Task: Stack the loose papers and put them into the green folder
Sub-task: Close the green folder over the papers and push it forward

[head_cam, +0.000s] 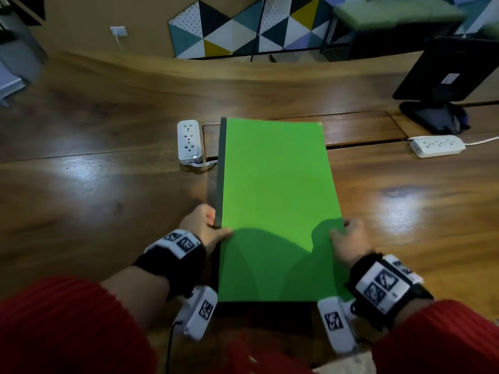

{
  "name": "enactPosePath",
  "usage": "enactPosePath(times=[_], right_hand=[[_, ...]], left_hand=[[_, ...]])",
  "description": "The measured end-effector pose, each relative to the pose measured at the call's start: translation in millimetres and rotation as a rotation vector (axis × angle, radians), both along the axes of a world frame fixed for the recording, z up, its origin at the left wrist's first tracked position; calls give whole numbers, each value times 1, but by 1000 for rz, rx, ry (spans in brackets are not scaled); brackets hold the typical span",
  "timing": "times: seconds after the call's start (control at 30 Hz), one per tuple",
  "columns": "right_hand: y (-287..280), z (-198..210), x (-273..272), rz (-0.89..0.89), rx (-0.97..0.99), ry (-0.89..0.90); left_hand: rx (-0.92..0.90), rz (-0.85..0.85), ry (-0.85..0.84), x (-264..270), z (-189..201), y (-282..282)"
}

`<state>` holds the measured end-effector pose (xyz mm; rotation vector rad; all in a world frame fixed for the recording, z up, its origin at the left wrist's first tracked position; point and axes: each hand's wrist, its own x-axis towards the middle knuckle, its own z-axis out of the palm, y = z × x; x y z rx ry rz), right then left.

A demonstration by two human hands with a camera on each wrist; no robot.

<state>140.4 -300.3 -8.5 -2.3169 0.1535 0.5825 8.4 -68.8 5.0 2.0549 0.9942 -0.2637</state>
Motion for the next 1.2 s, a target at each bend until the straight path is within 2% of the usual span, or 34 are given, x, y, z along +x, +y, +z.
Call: enactPosePath(times=[0.13, 0.2, 0.3, 0.5, 0.7, 0.97, 1.2], right_hand=[[27, 10, 58, -38, 65, -57], [39, 10, 86, -51, 64, -51], [50, 6, 118, -16, -13, -10], [68, -3, 151, -8, -79, 30], [79, -7, 172, 113, -160, 65], [84, -4, 183, 219, -256, 65], [89, 0, 173, 269, -307, 37]], left_hand=[[-72, 155, -224, 52, 1, 15], [-136, 156, -245, 74, -5, 24], [-174, 135, -215, 98, -11, 31], [-112, 131, -165, 130, -24, 37], [-7, 82, -88, 141, -28, 44], [107, 53, 15, 144, -25, 41], [157, 21, 56, 140, -28, 42]])
